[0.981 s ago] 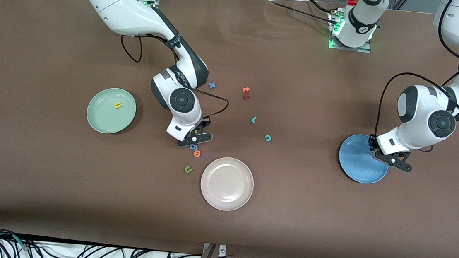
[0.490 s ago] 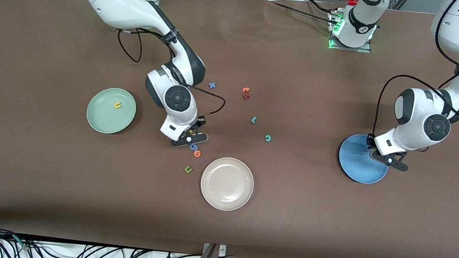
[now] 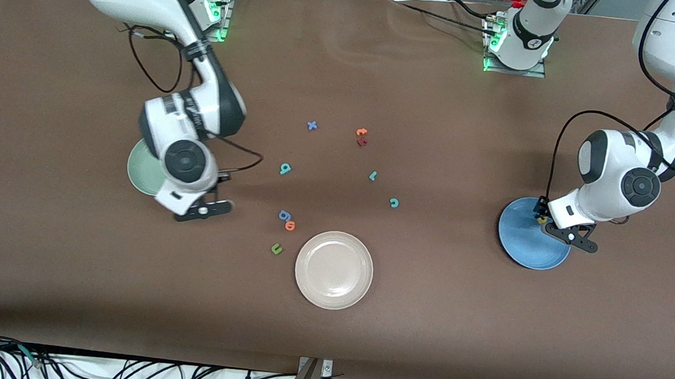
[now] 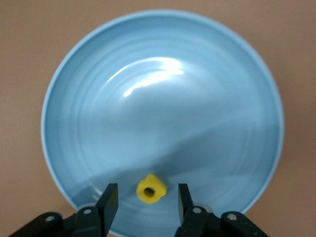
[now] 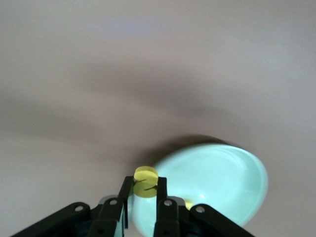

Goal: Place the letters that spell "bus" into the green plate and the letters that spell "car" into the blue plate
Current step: 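Grasp the yellow 2 with the right gripper while the left gripper drops the a, then drop the 2 on the green plate while the left gripper reaches the teal c, then grasp the teal c with the left gripper while the right gripper grasps the teal b, then carry the c to the blue plate while the right gripper carries the b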

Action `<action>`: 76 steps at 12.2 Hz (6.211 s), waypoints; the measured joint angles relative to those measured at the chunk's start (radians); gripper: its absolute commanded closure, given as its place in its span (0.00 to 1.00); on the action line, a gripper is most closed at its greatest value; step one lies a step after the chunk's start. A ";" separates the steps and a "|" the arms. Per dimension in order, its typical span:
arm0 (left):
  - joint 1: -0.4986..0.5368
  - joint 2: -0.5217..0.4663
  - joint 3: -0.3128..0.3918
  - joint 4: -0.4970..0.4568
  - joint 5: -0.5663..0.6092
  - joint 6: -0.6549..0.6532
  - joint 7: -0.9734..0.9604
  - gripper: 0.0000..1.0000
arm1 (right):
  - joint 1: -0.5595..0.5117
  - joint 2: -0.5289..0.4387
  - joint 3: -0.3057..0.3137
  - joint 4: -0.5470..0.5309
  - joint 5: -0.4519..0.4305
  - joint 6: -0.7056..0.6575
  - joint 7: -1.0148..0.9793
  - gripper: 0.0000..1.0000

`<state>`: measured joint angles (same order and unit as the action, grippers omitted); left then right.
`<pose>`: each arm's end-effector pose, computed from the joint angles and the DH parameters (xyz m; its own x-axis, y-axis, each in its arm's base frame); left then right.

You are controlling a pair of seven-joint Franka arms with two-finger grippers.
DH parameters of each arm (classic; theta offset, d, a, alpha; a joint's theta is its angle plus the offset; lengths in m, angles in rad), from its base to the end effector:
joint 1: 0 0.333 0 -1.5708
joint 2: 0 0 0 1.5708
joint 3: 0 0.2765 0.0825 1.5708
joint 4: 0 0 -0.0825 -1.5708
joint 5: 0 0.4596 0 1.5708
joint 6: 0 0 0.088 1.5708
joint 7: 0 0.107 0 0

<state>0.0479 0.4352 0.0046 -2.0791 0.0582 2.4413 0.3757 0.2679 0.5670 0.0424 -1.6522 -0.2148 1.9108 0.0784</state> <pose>0.6071 0.0322 0.1121 0.9295 -0.3596 -0.0819 -0.3613 -0.9324 -0.0065 0.6588 0.1940 0.1827 0.9114 0.2867 -0.2950 0.3457 -0.9226 0.1713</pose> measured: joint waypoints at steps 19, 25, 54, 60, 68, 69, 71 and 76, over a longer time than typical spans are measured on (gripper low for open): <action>-0.417 0.103 -0.140 0.235 -0.168 -0.057 -1.169 0.36 | -0.312 -0.132 0.152 -0.145 0.180 -0.114 -0.042 0.00; -0.478 0.225 -0.140 0.321 0.138 -0.064 -1.474 0.36 | -0.300 -0.143 0.351 -0.139 0.182 -0.114 0.413 0.01; -0.508 0.279 -0.157 0.368 0.141 -0.086 -1.466 0.95 | 0.001 0.114 0.376 -0.175 -0.137 0.420 1.685 0.91; -0.445 0.241 -0.138 0.378 0.141 -0.197 -1.160 0.94 | -0.044 0.009 0.349 -0.142 -0.147 0.209 1.401 0.91; -0.144 0.062 -0.134 0.241 0.141 -0.236 -0.548 0.88 | -0.420 -0.055 0.336 -0.209 -0.140 0.085 0.674 0.88; -0.112 0.051 -0.134 0.229 0.141 -0.236 -0.473 0.87 | -0.459 -0.052 0.336 -0.243 -0.140 0.137 0.624 0.87; -0.047 0.032 -0.135 0.208 0.141 -0.236 -0.339 0.85 | -0.508 -0.040 0.336 -0.299 -0.140 0.224 0.575 0.40; 0.106 0.019 -0.135 0.163 0.141 -0.215 -0.046 0.82 | -0.513 -0.058 0.361 -0.291 -0.140 0.186 0.571 0.00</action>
<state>0.1538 0.4545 -0.1302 -1.9164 0.1992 2.2259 0.3295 -0.2449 0.5094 0.4034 -1.9428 -0.3547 2.0968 0.6493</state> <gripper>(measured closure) 0.762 0.304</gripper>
